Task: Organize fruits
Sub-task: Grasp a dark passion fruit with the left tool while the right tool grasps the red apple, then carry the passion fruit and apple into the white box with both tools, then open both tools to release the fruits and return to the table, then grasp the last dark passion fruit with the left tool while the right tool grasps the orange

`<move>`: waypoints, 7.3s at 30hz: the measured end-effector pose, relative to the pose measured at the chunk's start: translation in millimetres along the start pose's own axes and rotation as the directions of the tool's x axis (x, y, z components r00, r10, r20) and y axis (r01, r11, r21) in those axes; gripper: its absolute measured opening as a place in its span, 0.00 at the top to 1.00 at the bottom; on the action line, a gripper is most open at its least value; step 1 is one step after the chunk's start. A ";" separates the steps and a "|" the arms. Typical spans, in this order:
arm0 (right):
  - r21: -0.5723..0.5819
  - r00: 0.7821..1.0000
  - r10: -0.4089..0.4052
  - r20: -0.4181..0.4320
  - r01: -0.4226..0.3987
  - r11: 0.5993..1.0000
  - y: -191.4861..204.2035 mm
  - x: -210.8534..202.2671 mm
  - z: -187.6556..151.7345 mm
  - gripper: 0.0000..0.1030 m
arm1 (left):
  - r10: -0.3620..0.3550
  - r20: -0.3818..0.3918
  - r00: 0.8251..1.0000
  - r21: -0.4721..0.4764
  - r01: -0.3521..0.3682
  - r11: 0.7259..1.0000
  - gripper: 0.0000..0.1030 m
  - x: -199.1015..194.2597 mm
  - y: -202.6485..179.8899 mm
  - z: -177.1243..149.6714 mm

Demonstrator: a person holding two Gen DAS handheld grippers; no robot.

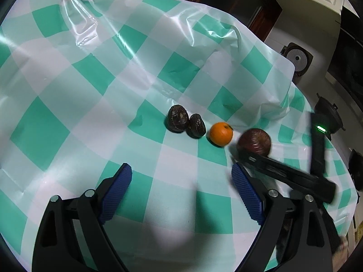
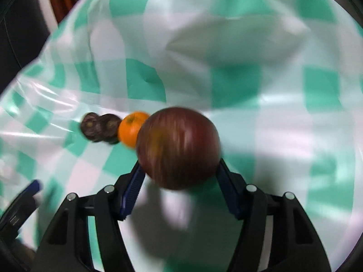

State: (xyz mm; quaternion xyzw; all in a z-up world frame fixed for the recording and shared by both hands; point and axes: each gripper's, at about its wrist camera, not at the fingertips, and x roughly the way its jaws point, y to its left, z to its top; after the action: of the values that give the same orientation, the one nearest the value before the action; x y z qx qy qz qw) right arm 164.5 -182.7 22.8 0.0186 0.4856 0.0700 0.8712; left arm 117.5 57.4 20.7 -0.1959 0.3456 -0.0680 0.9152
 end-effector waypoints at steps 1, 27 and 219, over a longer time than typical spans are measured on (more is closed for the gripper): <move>0.019 1.000 0.007 0.017 -0.008 1.000 -4.6 -9.8 -7.6 0.39 | 0.003 -0.009 1.000 0.011 -0.003 1.000 0.16 1.7 -1.8 -0.1; -0.103 0.998 -0.050 -0.030 0.047 0.994 3.4 1.2 -9.1 0.16 | 0.242 -0.184 0.953 0.510 -0.118 0.852 0.16 89.0 -30.5 43.2; -0.298 0.996 -0.064 -0.059 0.044 0.954 60.8 48.5 27.1 0.44 | 0.126 -0.011 0.992 0.058 -0.125 0.990 0.11 14.6 0.4 0.5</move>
State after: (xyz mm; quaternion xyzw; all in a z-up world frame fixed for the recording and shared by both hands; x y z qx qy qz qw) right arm 206.3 -114.8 2.3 -0.1277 0.4992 0.1189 0.8487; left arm 128.8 54.1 12.1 -0.1468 0.3618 -0.0215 0.9204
